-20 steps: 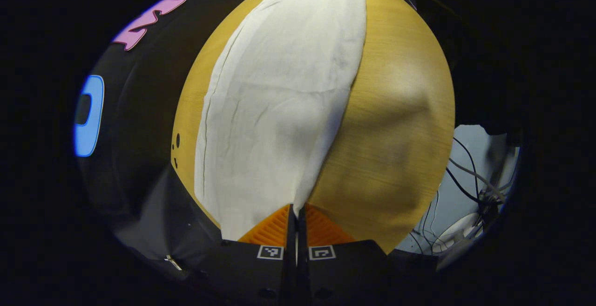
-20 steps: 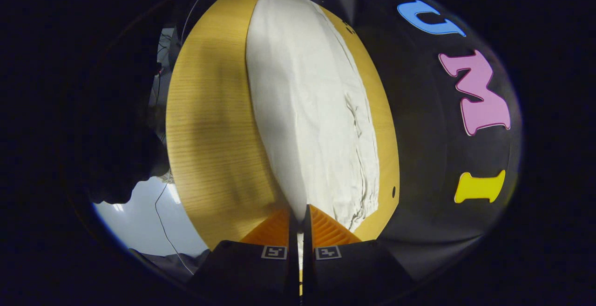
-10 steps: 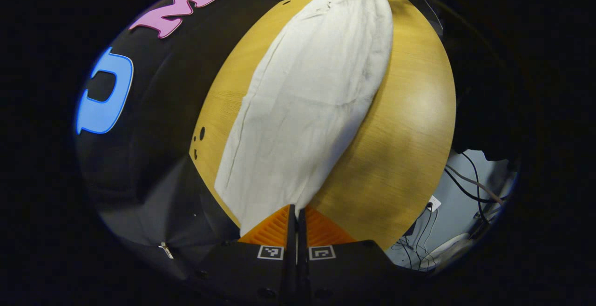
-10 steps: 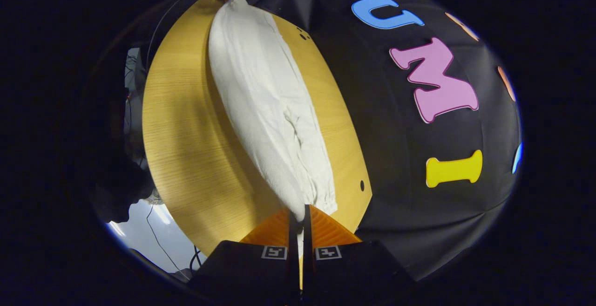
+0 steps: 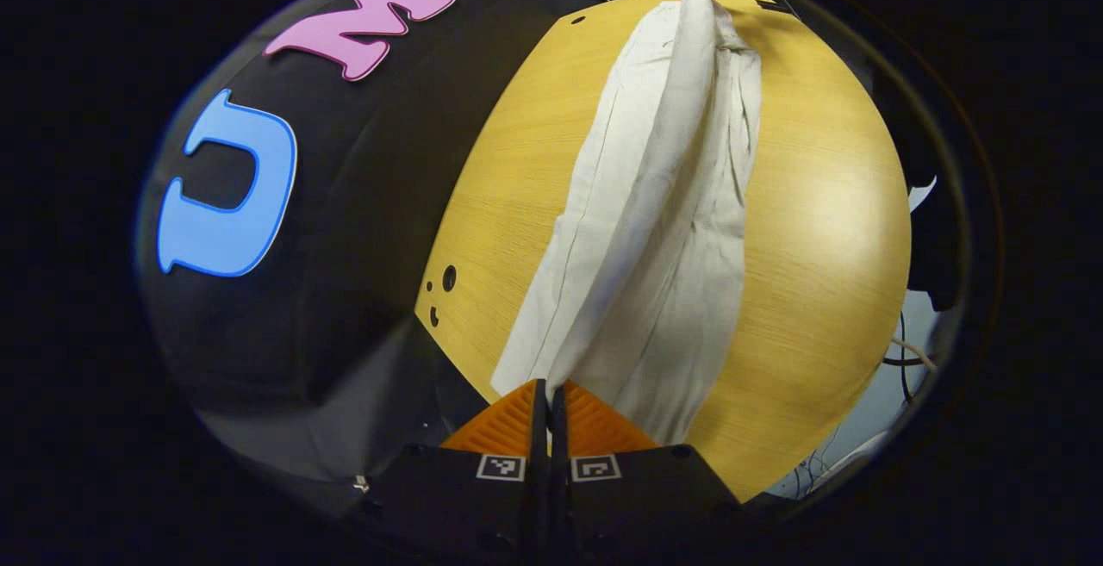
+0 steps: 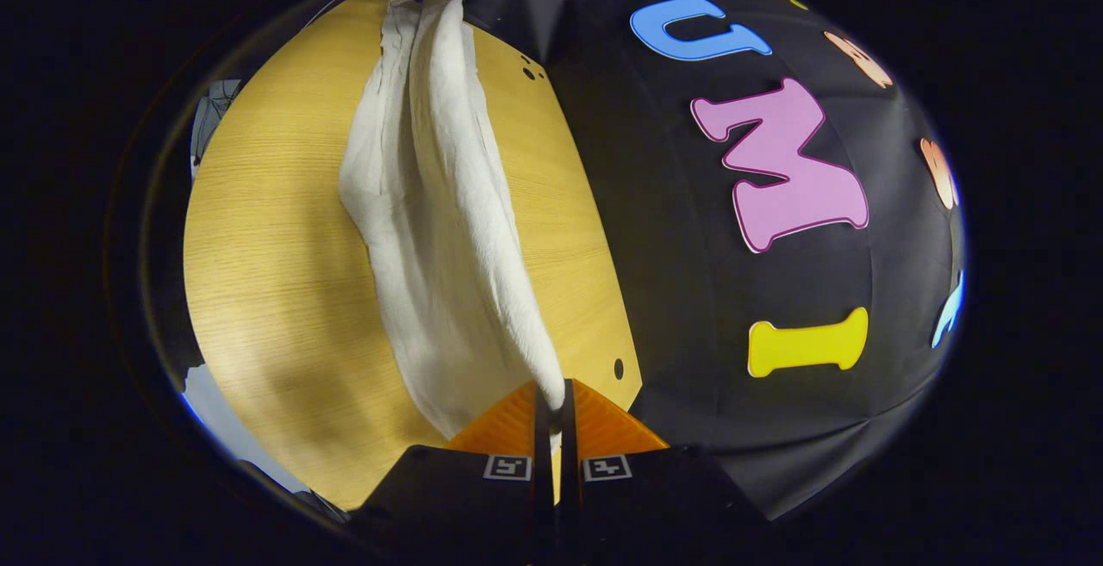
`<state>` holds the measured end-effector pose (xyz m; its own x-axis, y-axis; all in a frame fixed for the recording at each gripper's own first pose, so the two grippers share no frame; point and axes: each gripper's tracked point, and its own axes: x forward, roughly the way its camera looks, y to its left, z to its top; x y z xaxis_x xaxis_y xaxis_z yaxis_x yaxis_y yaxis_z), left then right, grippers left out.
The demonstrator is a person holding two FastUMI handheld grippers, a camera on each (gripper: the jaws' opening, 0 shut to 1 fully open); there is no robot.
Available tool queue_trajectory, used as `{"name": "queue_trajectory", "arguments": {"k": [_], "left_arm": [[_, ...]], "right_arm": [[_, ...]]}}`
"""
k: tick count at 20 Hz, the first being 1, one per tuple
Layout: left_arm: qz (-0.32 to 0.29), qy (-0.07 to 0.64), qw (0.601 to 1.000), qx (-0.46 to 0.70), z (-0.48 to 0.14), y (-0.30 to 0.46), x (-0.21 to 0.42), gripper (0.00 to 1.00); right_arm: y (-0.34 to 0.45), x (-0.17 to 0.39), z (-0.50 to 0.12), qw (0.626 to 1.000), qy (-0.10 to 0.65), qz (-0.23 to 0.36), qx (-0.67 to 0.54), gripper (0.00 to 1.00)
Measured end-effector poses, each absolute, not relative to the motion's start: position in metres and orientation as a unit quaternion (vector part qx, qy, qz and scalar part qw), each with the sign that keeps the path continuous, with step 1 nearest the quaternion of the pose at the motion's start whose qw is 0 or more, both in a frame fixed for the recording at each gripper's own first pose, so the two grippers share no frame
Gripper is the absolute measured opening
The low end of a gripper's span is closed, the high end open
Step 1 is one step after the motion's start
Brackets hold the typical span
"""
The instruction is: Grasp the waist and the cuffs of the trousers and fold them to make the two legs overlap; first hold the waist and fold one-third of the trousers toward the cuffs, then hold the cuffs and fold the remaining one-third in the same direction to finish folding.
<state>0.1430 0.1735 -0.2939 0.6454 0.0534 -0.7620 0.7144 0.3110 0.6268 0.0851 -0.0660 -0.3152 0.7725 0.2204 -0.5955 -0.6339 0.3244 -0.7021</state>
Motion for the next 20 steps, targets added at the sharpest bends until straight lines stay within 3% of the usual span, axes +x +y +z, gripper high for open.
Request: {"name": "queue_trajectory", "arguments": {"k": [4,5,6,20], "left_arm": [[-0.240,0.362,0.706,0.560,-0.317,0.177,0.170,0.05],[-0.240,0.365,0.704,0.561,-0.323,0.177,0.177,0.05],[-0.240,0.367,0.701,0.562,-0.328,0.178,0.183,0.05],[-0.249,0.372,0.628,0.637,-0.377,0.191,0.258,0.06]], "right_arm": [[-0.065,0.121,-0.330,0.787,0.199,0.268,-0.519,0.07],[-0.063,0.128,-0.334,0.787,0.202,0.265,-0.518,0.12],[-0.061,0.135,-0.338,0.788,0.205,0.263,-0.517,0.07],[-0.054,0.193,-0.422,0.753,0.243,0.272,-0.548,0.07]]}}
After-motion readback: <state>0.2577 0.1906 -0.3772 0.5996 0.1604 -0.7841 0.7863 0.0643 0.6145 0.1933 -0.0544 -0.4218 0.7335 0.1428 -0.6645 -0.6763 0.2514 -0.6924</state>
